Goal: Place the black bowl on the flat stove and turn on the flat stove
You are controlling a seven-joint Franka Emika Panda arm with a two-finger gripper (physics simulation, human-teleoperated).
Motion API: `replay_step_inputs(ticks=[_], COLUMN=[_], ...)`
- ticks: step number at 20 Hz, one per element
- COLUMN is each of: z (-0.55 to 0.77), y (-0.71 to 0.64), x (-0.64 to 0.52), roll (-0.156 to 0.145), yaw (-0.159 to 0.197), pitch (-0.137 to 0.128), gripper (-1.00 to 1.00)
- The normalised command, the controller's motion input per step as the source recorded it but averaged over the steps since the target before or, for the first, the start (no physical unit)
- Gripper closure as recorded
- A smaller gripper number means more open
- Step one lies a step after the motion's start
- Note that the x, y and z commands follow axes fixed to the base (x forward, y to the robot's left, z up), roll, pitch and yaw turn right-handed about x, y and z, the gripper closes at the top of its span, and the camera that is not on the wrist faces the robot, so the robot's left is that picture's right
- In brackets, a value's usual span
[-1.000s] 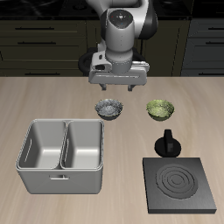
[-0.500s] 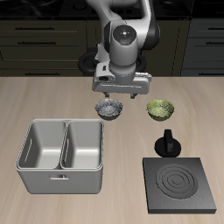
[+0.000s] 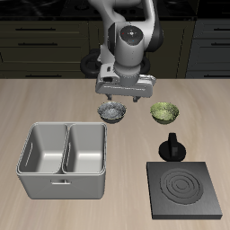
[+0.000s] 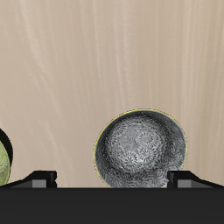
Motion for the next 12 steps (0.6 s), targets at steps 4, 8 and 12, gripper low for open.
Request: replay_step_inputs(ticks=[4,8,12], z=[-0.13,-0.46,-0.35], y=[-0.02,-0.01,0.01], x=[0.01,-0.03,0.02], roll=[-0.020,-0.026,0.003], yaw=[0.006,0.020,-0.035], pitch=[-0.025,0.004,0.036], gripper=[-1.00,-1.00,-1.00])
